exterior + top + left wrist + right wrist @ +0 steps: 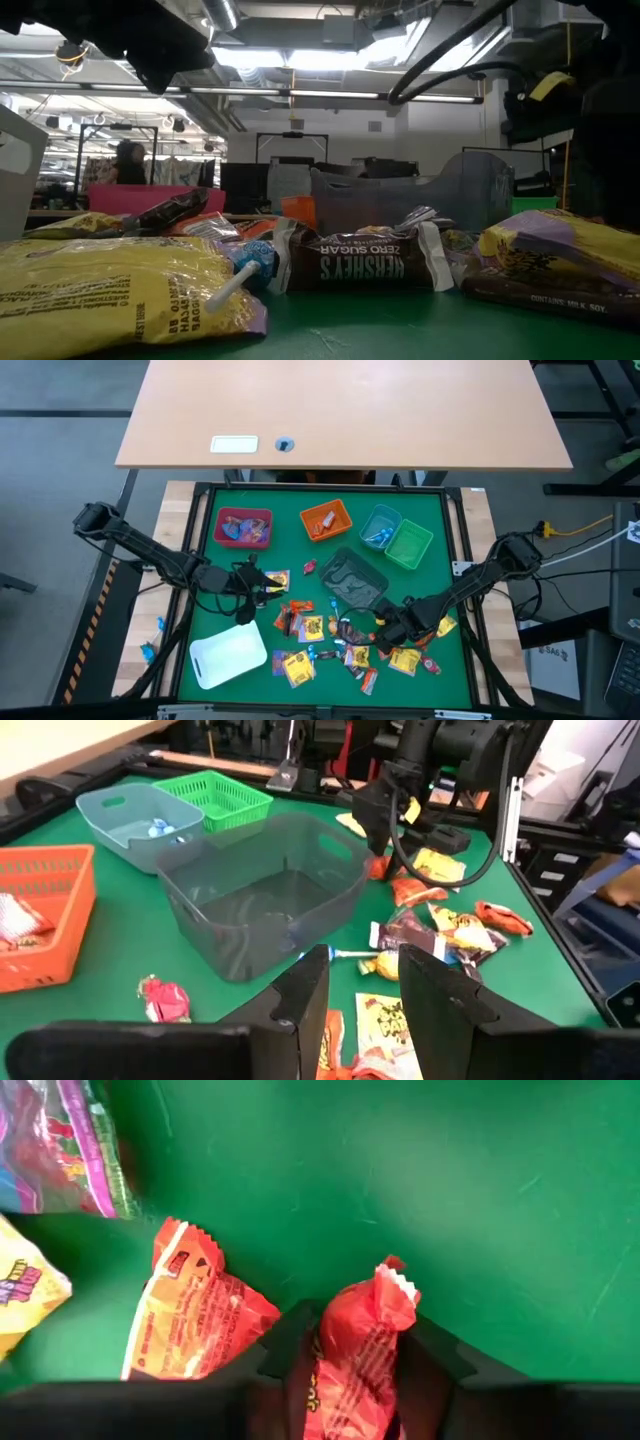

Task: Sort candy
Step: Put the orange chocolate into the orange bin

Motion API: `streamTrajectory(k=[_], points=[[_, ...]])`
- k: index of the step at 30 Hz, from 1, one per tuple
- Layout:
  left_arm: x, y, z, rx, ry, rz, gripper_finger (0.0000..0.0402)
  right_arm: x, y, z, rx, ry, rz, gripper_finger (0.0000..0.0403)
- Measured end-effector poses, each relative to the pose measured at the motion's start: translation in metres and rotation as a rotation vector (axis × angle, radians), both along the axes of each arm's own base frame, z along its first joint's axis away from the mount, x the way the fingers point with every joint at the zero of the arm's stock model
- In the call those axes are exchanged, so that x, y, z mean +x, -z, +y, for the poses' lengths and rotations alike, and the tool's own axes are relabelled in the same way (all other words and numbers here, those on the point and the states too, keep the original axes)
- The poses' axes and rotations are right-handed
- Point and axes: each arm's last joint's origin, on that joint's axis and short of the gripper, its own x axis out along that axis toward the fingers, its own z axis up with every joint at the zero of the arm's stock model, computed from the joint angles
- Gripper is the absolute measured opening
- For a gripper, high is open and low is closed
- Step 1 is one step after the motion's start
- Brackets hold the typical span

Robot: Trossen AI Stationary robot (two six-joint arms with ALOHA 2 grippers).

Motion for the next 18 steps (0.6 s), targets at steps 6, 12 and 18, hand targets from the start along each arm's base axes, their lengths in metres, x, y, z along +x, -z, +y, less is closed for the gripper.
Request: streamTrajectory(k=[6,12,18], points=[[0.000,-0.001,0.000,0.001,-0.007,-0.006,0.0112,0.000,0.000,0.000,0.001,-0.018,0.004,0.0048],[0.000,-0.001,0.001,0.009,-0.037,-0.012,0.0112,0.002,-0.004,0.002,0.002,-0.034,0.001,0.0061],[0.000,-0.001,0.001,0.009,-0.036,-0.012,0.0112,0.018,-0.031,0.012,0.009,-0.195,-0.064,0.0058]])
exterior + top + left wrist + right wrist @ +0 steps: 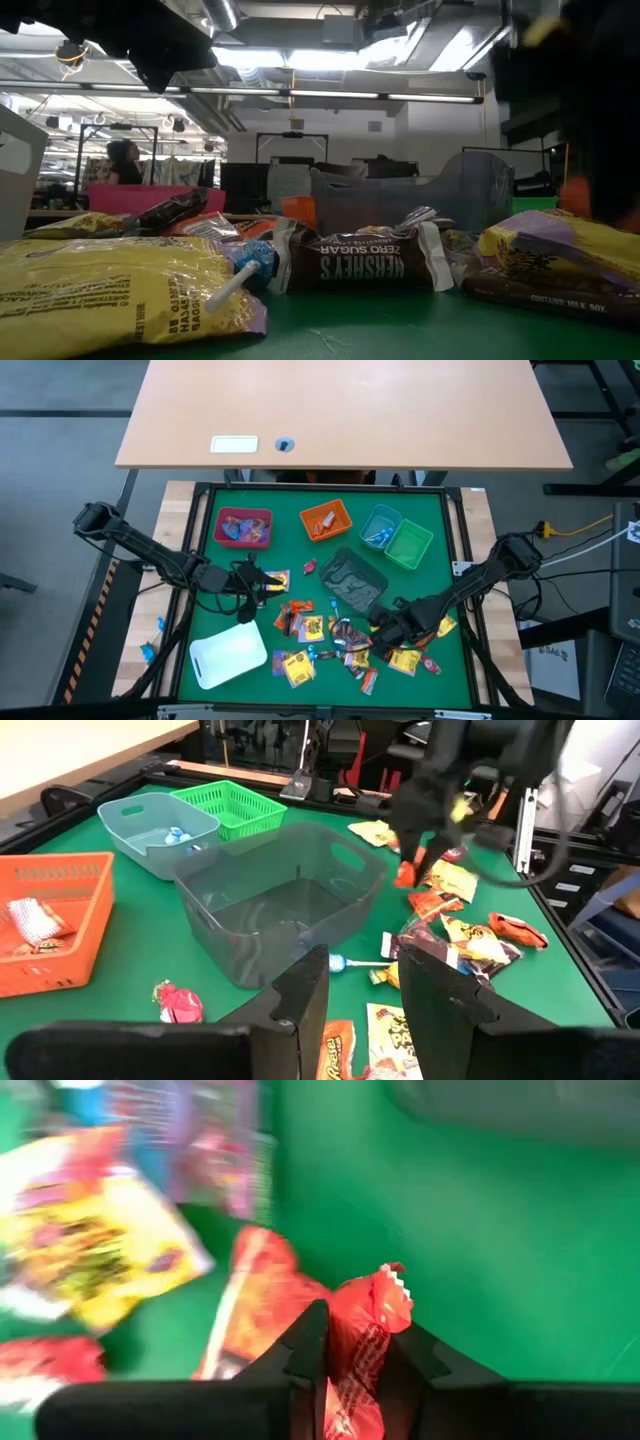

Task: Sort candy
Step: Put the orange chocolate into the orange bin

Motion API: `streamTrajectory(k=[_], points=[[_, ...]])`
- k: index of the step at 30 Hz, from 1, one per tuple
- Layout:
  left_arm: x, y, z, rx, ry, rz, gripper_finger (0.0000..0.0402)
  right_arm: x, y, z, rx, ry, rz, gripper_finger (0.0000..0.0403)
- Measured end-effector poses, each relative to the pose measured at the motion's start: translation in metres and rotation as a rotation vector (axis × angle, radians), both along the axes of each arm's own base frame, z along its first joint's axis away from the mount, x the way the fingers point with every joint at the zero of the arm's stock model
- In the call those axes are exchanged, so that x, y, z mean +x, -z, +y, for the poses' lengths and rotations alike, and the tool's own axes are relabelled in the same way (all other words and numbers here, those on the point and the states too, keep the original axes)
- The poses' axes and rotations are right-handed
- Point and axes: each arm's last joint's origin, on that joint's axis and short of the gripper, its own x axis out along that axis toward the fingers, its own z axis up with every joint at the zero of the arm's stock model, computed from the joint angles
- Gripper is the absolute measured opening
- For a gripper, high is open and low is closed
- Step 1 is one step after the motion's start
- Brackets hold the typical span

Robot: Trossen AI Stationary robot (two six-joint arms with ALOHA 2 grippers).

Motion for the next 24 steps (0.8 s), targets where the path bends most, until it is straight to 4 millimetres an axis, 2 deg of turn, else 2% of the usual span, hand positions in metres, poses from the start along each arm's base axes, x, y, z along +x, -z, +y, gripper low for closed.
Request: streamTrajectory(k=[6,13,18,24], points=[[0.000,0.000,0.000,0.000,0.000,0.000,0.0112,0.011,-0.047,0.006,-0.060,-0.127,0.001,0.0053],[0.000,0.000,0.000,0.002,-0.007,-0.001,0.0112,0.028,-0.099,-0.002,-0.336,-0.268,-0.159,0.0060],[0.000,0.000,0.000,0.002,-0.007,-0.001,0.0112,0.049,-0.114,-0.029,-0.485,-0.358,-0.213,0.0057],[0.000,0.000,0.000,0.002,-0.008,-0.001,0.0112,0.076,-0.118,-0.084,-0.577,-0.394,-0.228,0.0056]])
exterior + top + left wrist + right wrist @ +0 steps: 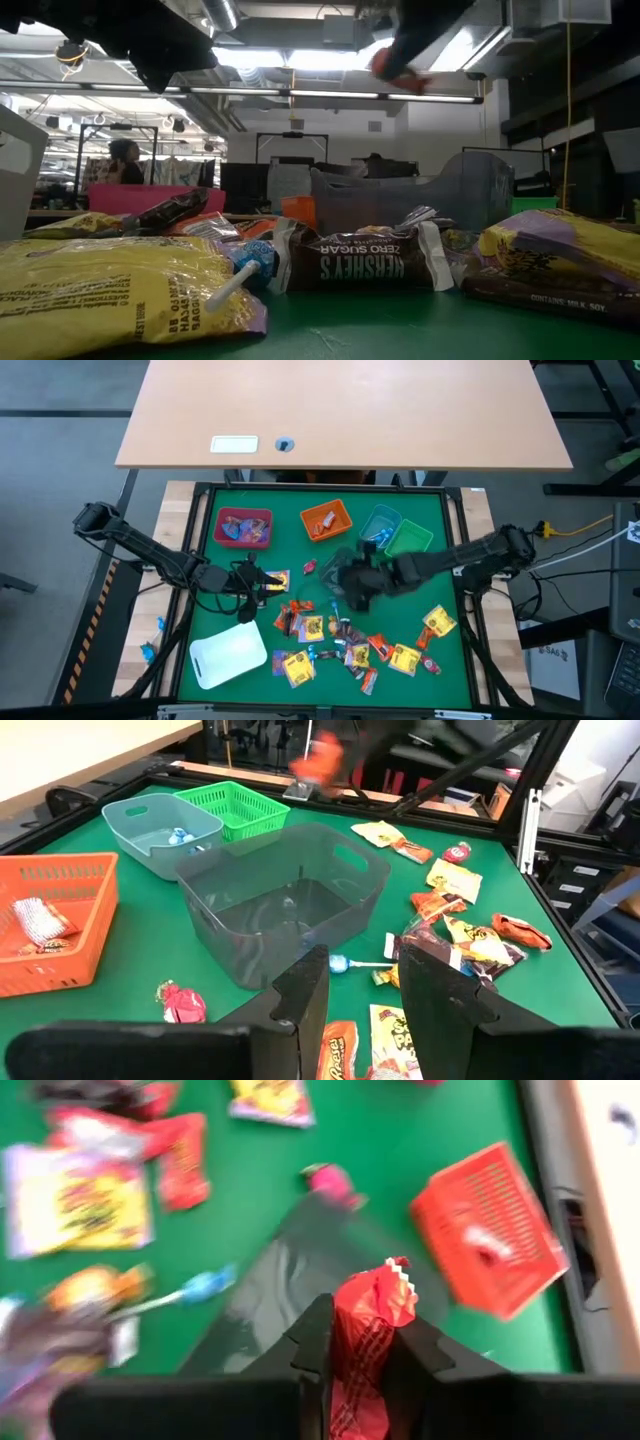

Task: Sort candy
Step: Put the orange chocolate into the orange bin

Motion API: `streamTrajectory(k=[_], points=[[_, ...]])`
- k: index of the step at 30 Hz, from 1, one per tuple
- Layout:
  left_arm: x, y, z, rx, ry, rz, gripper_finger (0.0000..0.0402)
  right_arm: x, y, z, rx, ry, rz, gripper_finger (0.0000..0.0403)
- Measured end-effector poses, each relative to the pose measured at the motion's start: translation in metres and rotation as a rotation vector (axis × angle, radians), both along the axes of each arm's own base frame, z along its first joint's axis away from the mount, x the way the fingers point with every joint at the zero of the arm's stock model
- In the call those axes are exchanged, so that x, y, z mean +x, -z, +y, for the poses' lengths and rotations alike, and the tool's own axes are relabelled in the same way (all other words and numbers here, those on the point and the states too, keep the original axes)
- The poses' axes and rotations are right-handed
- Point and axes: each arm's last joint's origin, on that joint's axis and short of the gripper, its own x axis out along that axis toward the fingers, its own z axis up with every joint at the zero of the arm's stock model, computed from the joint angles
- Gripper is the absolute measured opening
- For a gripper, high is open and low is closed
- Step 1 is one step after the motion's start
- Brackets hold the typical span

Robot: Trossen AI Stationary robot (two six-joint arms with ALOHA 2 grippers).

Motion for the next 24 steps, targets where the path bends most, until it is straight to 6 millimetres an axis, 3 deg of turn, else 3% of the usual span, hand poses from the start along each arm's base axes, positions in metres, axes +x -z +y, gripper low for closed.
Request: streamTrajectory(k=[7,13,17,24], points=[[0.000,0.000,0.000,0.000,0.000,0.000,0.0112,0.021,-0.008,-0.071,-0.065,0.081,-0.095,0.0056],[0.000,0.000,0.000,0.003,-0.008,-0.001,0.0112,0.027,-0.013,-0.125,0.031,0.089,-0.183,0.0056],[0.000,0.000,0.001,0.015,-0.049,-0.006,0.0112,0.029,-0.012,-0.154,0.083,0.062,-0.226,0.0056],[-0.001,0.000,0.005,0.050,-0.157,-0.013,0.0112,0.042,0.010,-0.193,0.088,0.102,-0.256,0.0056]])
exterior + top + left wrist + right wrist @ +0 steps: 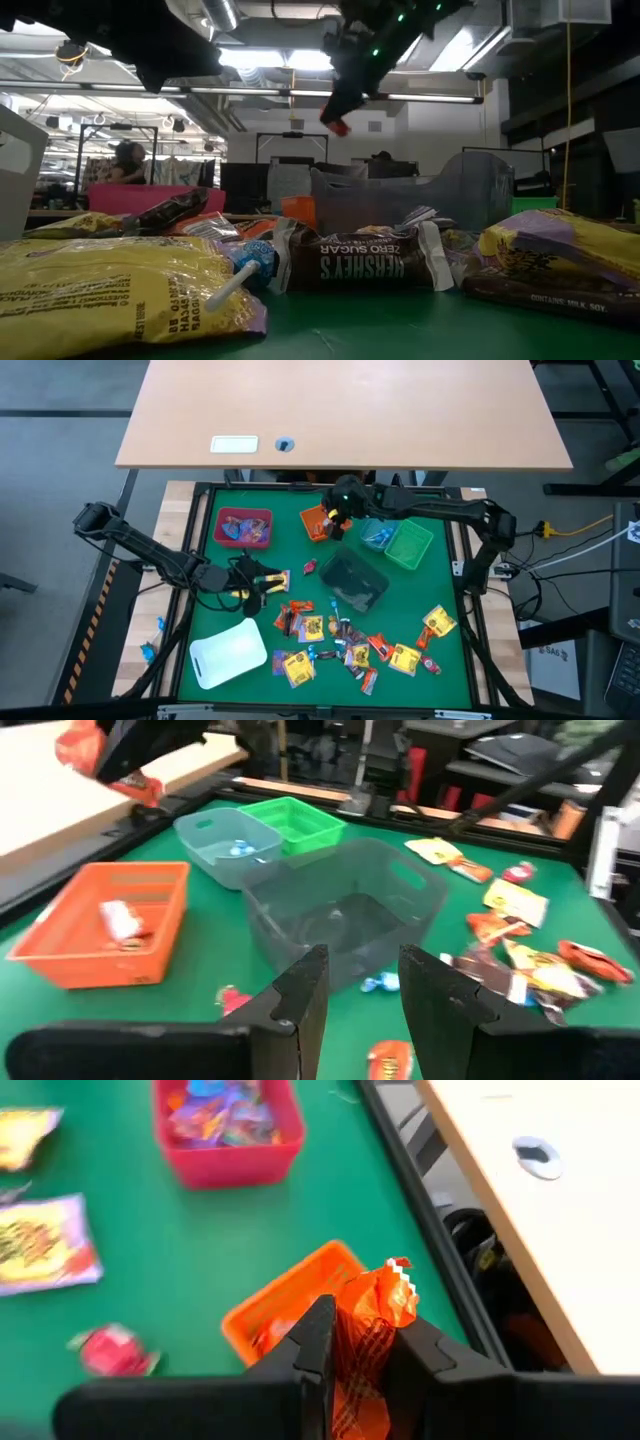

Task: Sort candy
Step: Put the orange chocolate into the orange bin

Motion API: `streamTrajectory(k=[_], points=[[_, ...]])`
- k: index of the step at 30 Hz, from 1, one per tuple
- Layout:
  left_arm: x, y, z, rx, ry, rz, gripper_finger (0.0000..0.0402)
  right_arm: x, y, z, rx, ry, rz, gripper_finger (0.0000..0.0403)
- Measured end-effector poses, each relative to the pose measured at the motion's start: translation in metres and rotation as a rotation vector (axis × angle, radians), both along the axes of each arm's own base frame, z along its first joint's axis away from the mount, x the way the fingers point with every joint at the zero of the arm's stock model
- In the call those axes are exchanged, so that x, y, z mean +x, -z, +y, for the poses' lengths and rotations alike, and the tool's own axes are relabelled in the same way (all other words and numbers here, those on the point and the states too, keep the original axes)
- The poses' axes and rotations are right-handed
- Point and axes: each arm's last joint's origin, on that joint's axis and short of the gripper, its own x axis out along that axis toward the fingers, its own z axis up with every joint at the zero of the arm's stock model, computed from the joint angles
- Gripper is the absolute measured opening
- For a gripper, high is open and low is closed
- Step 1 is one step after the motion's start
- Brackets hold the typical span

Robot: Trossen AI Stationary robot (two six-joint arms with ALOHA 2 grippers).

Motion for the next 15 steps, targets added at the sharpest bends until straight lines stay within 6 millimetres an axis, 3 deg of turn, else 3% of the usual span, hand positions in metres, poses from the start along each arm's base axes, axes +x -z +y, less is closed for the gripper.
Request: streamTrajectory(k=[6,15], points=[[0.000,0.000,0.003,0.017,-0.060,-0.004,0.0112,0.010,0.025,-0.019,0.011,0.038,0.033,0.0056],[0.002,0.000,0.009,0.016,-0.089,-0.004,0.0112,0.018,0.049,-0.024,0.023,0.049,0.088,0.0056]])
